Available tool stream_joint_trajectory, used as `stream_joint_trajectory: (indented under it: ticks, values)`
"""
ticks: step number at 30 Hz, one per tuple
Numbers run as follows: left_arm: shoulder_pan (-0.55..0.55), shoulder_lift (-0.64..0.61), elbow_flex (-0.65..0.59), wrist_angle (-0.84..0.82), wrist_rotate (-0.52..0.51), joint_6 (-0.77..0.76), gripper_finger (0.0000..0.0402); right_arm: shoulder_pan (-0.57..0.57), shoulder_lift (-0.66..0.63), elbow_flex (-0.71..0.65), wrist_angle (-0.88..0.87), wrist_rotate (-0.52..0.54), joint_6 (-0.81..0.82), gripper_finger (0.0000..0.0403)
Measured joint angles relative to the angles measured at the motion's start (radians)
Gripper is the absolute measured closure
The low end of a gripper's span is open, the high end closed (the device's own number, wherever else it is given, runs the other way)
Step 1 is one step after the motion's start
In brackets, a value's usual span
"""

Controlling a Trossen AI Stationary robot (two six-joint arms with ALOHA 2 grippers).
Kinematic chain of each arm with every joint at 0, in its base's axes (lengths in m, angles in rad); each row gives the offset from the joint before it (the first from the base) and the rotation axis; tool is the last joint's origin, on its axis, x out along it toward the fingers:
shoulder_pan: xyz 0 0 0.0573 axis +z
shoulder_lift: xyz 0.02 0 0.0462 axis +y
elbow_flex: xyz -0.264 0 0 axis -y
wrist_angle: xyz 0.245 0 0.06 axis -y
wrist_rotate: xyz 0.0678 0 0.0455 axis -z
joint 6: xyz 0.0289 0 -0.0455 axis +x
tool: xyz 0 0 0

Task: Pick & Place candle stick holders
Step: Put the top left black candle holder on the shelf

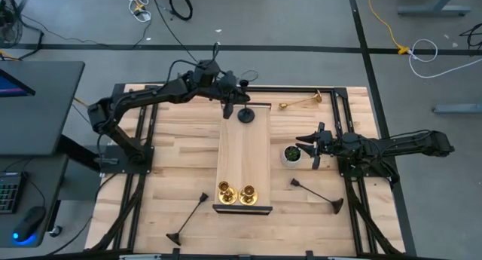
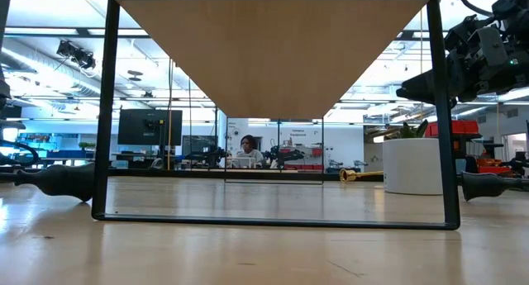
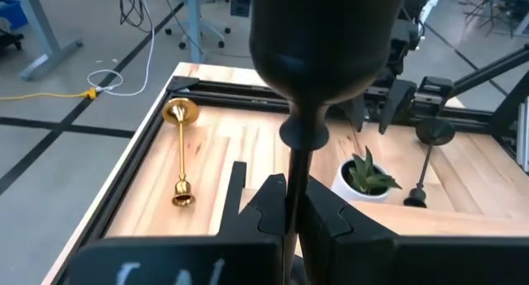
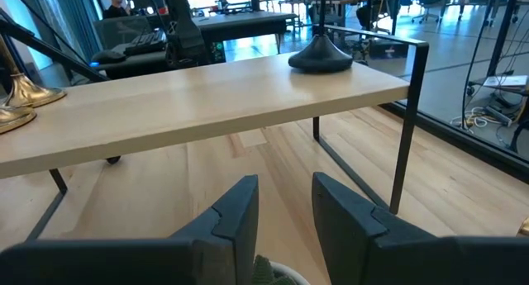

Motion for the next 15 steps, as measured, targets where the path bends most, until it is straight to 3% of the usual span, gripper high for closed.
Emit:
stream_joint_trajectory:
  ticks: [5,15]
  values:
    - [-0.003,0.005,0.0,0.002,0.004,0.0,0.0381,0.0,0.0,0.0,0.0,0.0,0.0,0.0289]
    - [-0.009,0.008,-0.001,-0.009,0.002,-0.022,0.0294,0.0,0.0,0.0,0.0,0.0,0.0,0.0289]
